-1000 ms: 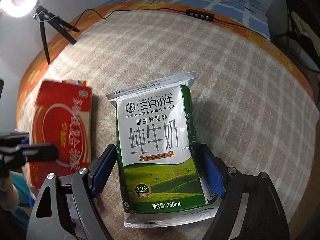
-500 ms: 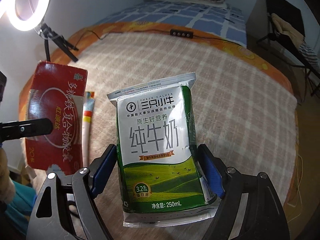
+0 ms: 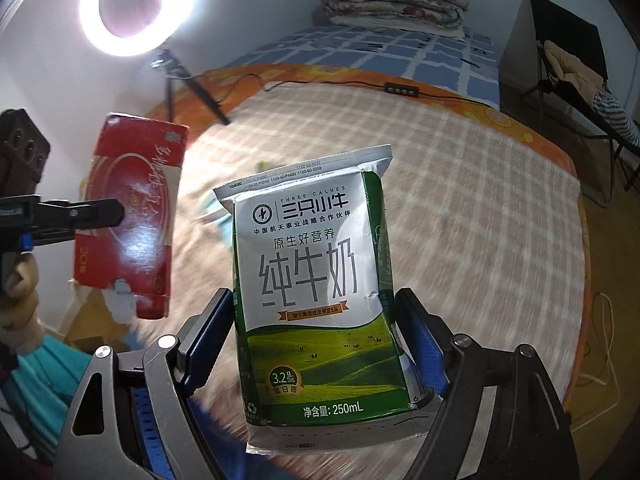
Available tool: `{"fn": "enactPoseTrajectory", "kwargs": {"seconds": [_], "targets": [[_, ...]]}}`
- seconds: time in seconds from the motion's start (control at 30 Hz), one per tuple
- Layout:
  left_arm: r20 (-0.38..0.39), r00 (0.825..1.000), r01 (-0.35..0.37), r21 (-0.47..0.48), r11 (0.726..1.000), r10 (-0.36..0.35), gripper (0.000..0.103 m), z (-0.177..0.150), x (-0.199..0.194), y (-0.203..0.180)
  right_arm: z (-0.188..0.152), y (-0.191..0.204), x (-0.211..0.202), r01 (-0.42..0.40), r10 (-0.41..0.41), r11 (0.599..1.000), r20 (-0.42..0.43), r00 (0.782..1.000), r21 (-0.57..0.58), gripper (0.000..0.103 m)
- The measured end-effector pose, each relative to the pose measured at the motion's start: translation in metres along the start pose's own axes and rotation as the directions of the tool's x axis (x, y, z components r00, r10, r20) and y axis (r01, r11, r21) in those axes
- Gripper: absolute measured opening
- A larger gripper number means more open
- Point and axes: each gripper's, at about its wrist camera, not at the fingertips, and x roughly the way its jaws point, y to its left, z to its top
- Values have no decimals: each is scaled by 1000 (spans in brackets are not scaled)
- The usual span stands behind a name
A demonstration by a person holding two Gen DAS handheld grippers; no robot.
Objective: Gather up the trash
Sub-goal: 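Carry the snack box and milk carton over the blue basket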
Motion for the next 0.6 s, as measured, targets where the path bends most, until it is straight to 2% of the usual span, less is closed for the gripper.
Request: {"fn": "enactPoseTrajectory", "kwargs": {"seconds": [0.23, 0.6], "targets": [[-54, 999, -5, -19, 1000, 4, 15, -62, -39, 27, -47, 52, -26, -47, 47, 999, 1, 999, -24, 81], [-154, 987, -48, -56, 997, 39, 15, -141, -47, 51, -122, 108, -22, -108, 105, 993, -58, 993, -47, 81]]}}
